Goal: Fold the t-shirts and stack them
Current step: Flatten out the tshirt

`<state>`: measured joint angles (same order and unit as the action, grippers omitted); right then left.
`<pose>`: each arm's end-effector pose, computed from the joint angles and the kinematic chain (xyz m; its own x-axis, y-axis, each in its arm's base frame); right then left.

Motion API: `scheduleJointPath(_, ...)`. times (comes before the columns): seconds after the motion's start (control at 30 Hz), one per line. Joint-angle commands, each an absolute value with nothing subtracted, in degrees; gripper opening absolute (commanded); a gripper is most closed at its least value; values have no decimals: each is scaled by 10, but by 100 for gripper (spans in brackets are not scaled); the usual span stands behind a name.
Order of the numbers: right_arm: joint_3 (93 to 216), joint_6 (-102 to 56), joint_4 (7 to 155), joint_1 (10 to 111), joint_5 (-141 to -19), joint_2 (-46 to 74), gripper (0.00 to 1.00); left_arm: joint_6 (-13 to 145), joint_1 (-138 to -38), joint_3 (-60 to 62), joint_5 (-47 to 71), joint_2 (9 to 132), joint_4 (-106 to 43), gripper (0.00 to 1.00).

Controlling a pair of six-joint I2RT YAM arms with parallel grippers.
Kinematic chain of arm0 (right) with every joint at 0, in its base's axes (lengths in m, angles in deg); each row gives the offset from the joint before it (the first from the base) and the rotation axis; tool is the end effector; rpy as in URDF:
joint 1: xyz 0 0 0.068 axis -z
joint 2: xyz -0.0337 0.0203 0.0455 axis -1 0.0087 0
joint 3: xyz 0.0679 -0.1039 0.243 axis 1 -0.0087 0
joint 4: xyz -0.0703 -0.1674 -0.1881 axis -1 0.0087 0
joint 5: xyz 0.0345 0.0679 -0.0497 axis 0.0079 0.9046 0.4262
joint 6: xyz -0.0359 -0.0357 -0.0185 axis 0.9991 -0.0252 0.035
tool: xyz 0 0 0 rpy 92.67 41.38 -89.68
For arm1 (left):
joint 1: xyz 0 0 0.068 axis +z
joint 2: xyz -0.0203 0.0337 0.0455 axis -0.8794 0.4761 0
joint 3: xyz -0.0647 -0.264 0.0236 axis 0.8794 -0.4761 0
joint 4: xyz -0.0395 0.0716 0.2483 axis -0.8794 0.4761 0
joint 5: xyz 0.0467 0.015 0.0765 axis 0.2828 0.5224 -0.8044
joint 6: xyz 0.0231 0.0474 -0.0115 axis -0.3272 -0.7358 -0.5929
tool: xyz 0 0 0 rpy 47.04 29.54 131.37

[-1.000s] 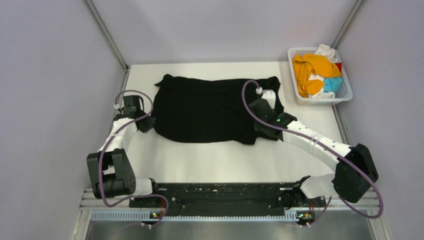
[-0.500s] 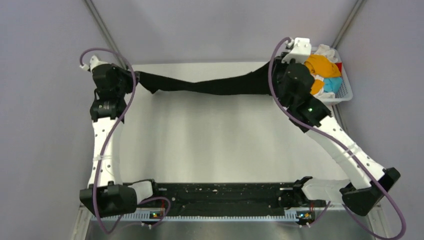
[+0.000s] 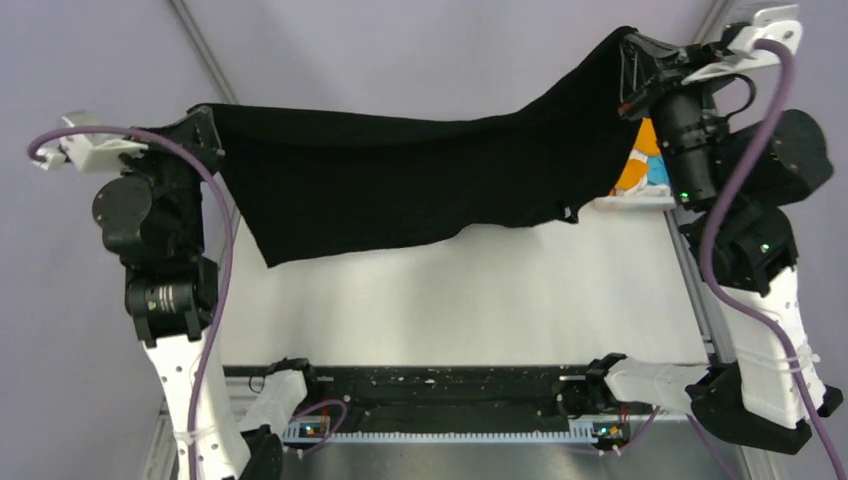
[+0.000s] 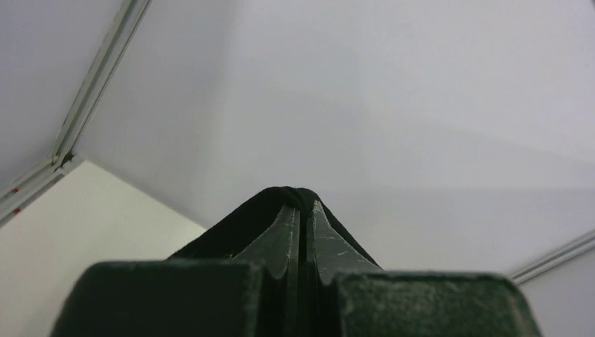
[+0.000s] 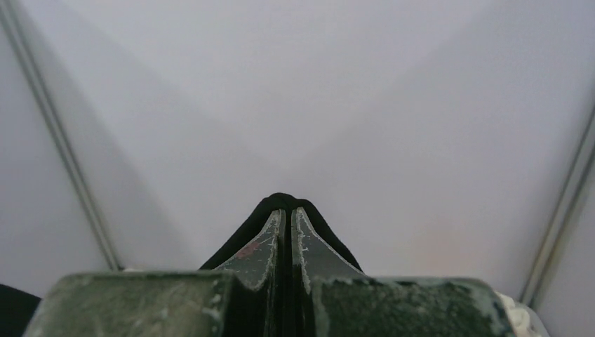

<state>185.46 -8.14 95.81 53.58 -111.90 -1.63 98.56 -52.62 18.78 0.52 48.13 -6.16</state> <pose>0.1289 0.0754 0.6084 0.3913 0.1261 -0.9116 -0.1866 0.9809 0.0556 0.1270 0.0219 0.5449 0.3066 -0.6497 -0.6957 0.0068 0.7323 -0.6809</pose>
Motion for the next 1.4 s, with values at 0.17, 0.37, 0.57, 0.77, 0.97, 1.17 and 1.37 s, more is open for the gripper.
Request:
scheduleJointPath(0.17,1994,-69,1047,543,-911,-66,0,932,-526,253,9,377,-96,0)
scheduleJointPath(0.37,2047,-68,1052,542,-851,-80,0,917,-526,325,28,381,-73,0)
scheduleJointPath(0.57,2056,-55,1015,542,-857,-75,0,920,-526,355,52,404,-68,0)
scheduleJointPath(0.77,2019,-8,944,542,-971,-33,0,933,-526,342,48,452,-63,0)
scheduleJointPath(0.97,1881,98,762,544,-1181,26,0,970,-526,246,52,534,-103,0)
scheduleJointPath(1.17,1724,120,632,575,-1290,104,0,965,-527,111,21,610,-144,0)
scheduleJointPath(1.37,1539,-70,618,624,-1253,123,0,974,-527,-20,15,717,-184,0)
